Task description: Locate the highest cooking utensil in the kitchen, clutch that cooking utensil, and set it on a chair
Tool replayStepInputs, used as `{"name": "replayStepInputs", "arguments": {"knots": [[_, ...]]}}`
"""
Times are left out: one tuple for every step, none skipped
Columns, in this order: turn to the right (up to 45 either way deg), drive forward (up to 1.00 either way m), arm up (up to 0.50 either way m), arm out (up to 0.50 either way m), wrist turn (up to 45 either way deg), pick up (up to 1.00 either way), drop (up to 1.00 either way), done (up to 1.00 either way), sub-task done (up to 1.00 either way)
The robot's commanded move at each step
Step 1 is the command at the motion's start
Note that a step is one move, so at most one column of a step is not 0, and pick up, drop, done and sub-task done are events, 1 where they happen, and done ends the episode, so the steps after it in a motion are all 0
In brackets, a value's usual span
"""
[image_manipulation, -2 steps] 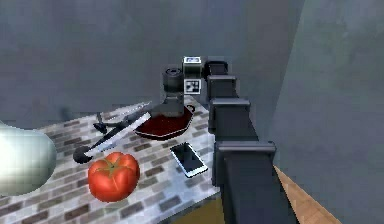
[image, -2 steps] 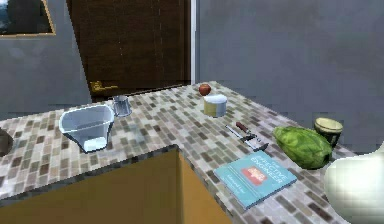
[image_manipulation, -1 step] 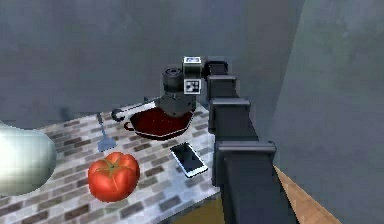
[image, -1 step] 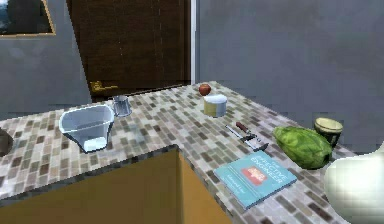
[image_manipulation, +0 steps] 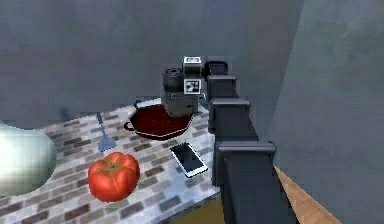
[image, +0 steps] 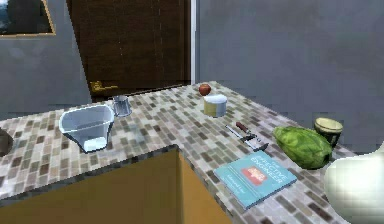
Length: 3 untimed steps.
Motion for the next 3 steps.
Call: {"name": "replayStepInputs", "arguments": {"knots": [[0.0,0.0,-0.12,0.0,0.0,0.0,0.0,0.0,0.0],[0.0,0.0,0.0,0.0,0.0,1.0,0.0,0.0,0.0],[0.0,0.0,0.1,0.0,0.0,0.0,0.0,0.0,0.0]]}}
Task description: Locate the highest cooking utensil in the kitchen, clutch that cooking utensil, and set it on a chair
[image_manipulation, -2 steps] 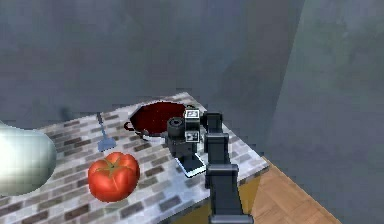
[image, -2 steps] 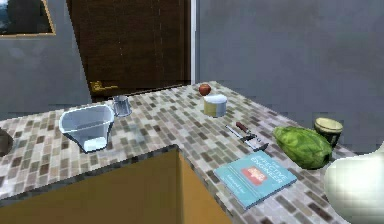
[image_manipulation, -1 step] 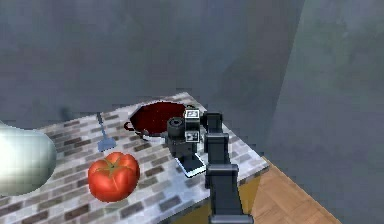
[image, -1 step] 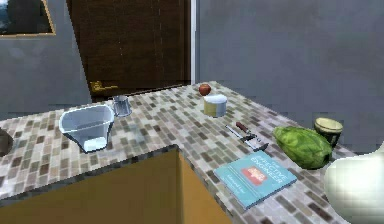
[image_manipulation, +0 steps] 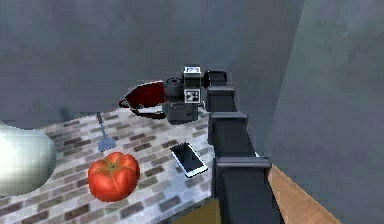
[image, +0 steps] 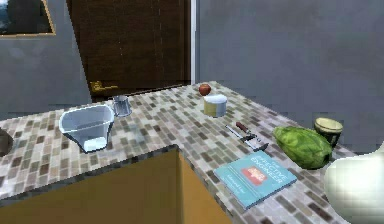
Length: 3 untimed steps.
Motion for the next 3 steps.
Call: {"name": "replayStepInputs", "arguments": {"knots": [[0.0,0.0,0.02,0.0,0.0,0.0,0.0,0.0,0.0],[0.0,0.0,0.0,0.0,-45.0,0.0,0.0,0.0,0.0],[0.0,0.0,0.0,0.0,-45.0,0.0,0.0,0.0,0.0]]}}
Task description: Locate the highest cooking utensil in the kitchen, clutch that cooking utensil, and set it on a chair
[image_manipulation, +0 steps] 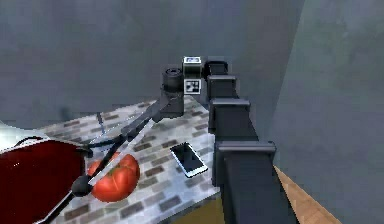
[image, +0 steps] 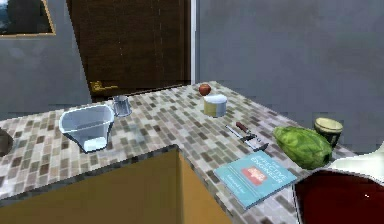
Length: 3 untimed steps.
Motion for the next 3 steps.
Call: {"name": "replayStepInputs", "arguments": {"knots": [[0.0,0.0,0.0,0.0,-15.0,0.0,0.0,0.0,0.0],[0.0,0.0,0.0,-0.26,0.0,0.0,0.0,0.0,0.0],[-45.0,0.0,0.0,0.0,0.0,0.0,0.0,0.0,0.0]]}}
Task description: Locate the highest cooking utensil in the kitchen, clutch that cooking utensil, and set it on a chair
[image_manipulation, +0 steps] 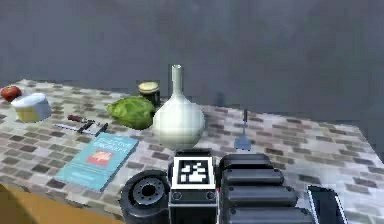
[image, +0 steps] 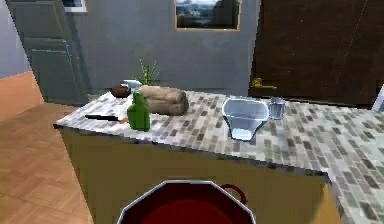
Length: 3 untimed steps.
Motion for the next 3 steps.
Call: {"name": "replayStepInputs", "arguments": {"knots": [[-45.0,0.0,0.0,0.0,0.0,0.0,0.0,0.0,0.0],[-27.0,0.0,0.0,0.0,0.0,0.0,0.0,0.0,0.0],[0.0,0.25,0.0,0.0,0.0,0.0,0.0,0.0,0.0]]}}
